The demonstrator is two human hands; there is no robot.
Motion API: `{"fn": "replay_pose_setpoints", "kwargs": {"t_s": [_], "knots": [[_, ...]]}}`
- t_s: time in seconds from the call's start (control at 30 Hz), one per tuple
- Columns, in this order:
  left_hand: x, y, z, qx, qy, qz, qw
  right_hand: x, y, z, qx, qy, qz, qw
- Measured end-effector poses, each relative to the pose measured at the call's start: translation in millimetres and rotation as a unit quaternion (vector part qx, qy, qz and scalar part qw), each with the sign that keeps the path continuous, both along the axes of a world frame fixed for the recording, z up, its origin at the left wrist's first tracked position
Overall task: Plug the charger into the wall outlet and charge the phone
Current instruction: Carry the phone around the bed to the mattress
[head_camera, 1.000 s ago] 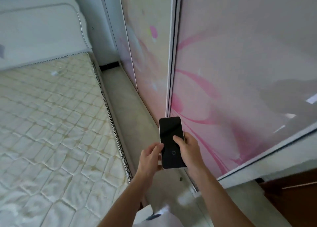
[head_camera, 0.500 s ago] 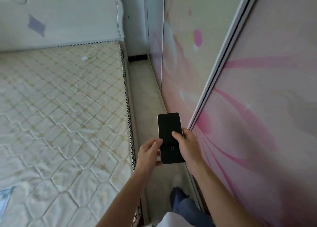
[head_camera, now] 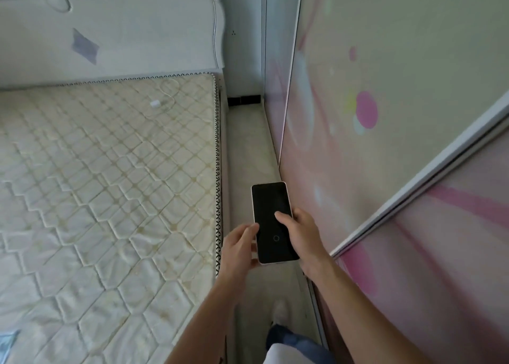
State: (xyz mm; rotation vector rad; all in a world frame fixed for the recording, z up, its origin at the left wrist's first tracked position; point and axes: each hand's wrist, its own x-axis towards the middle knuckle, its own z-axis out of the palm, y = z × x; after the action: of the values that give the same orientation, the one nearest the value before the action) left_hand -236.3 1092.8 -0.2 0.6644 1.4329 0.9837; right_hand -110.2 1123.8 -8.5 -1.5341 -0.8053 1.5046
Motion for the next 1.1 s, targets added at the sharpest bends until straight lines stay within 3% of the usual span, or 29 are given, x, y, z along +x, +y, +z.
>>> {"fn": "replay_pose_setpoints", "kwargs": {"t_s": [0.47, 1.1], "knots": [[11.6, 168.2, 6.0, 0.022, -0.020, -0.022, 0.999, 14.8, 171.4, 5.3, 0.013, -0.008, -0.006, 1.000], [-88.7, 469.1, 18.8, 0.023, -0.003, -0.031, 0.999, -85.4, 467.6, 12.2, 0.025, 0.005, -0.021, 0.999]]}}
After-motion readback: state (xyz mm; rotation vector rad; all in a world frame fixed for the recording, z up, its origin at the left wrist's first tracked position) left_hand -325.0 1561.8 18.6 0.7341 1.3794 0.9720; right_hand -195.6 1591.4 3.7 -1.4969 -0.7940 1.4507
